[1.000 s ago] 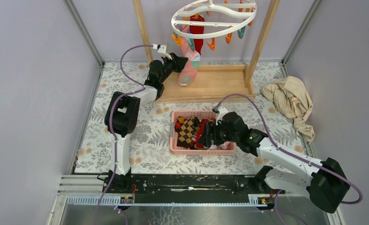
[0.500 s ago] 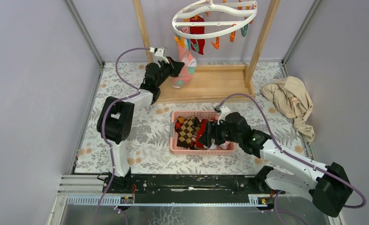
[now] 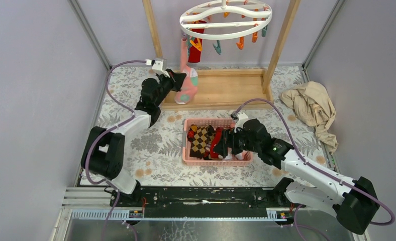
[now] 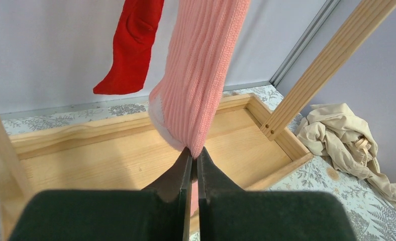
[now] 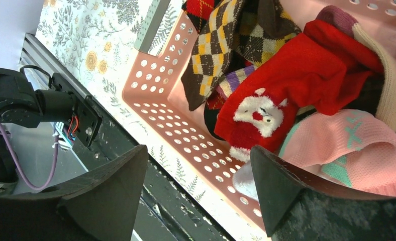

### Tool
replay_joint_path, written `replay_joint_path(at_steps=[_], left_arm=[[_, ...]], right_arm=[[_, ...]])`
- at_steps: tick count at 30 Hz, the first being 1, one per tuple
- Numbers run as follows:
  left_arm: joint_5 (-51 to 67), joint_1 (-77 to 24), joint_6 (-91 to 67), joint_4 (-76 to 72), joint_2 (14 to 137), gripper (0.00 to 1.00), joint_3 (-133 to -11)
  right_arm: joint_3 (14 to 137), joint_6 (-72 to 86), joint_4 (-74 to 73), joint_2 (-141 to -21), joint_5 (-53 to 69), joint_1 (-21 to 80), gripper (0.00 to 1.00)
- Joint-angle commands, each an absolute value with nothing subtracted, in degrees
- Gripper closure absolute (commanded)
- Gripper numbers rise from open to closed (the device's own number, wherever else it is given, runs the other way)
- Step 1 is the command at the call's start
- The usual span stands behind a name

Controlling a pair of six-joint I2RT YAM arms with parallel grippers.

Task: Remove the socks clipped to the hanger
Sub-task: Adjust the hanger on the clothesline.

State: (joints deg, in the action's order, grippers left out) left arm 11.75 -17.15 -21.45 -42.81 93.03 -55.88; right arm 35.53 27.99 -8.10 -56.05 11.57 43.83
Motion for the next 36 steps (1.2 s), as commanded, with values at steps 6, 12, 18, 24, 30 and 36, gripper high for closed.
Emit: replay_joint_path(at_steps=[6,12,18,24,30,36], left_arm=[[9.9,-17.5,-20.8,-43.2,80.2,0.99,-50.1],[8.9,-20.6,-18.6,-38.3,74.0,0.99,-49.9],[6.6,-24.8,-15.7,-33.1,69.7,0.99,-51.2],[4.9,-28.3,-13.8,-29.1,67.2,0.98,-54.0],[2.8,-32.6,-11.6,-24.9,66.8,0.98,-57.8],[1.9,-37.3,-9.8,-23.0,68.5,0.96,-62.3]], right_arm=[[40.8,25.4,-9.3,-54.0,10.2,43.9,0.18],[43.6,24.2,-10.6,-54.5,9.2,44.0,0.18],[48.0,21.5,-14.1,-54.2,5.8,44.0,0.18],[54.0,18.8,-18.4,-53.5,0.3,44.0,0.18],[58.7,15.5,-21.5,-53.4,-6.5,44.0,0.17],[61.3,13.8,-23.2,-53.3,-11.0,44.0,0.16]])
